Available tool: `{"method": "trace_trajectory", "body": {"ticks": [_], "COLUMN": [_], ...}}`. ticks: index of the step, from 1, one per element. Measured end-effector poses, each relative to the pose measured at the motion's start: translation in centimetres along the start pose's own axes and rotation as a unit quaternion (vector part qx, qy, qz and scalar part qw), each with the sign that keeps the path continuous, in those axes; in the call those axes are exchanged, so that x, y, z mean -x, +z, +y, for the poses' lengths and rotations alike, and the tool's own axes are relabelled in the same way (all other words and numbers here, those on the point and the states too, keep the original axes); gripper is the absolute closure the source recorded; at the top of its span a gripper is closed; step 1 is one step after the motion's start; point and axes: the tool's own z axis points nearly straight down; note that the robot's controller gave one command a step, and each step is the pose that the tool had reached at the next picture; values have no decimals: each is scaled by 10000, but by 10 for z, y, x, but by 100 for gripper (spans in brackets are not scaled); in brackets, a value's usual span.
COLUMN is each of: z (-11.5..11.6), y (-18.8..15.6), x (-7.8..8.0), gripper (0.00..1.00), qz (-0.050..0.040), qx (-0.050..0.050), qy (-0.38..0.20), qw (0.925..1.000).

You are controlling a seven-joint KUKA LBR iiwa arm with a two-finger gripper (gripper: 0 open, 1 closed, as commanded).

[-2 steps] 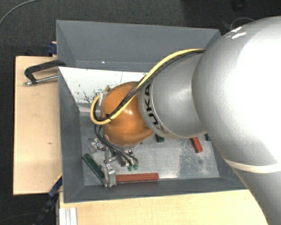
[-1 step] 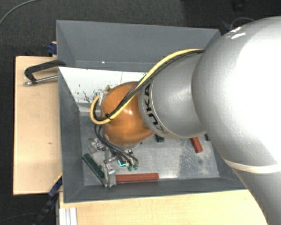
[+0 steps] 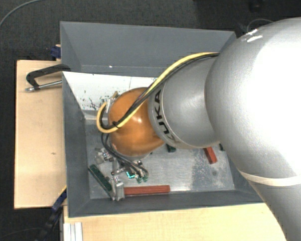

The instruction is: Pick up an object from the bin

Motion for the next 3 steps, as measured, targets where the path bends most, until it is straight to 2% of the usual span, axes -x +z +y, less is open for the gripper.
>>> {"method": "trace_trajectory", "body": {"ticks": [3], "z": [0], "y": [0], "x": [0], "gripper": [0], "qz": [1], "qx": [2], "qy": [2], "qw": [10000]}}
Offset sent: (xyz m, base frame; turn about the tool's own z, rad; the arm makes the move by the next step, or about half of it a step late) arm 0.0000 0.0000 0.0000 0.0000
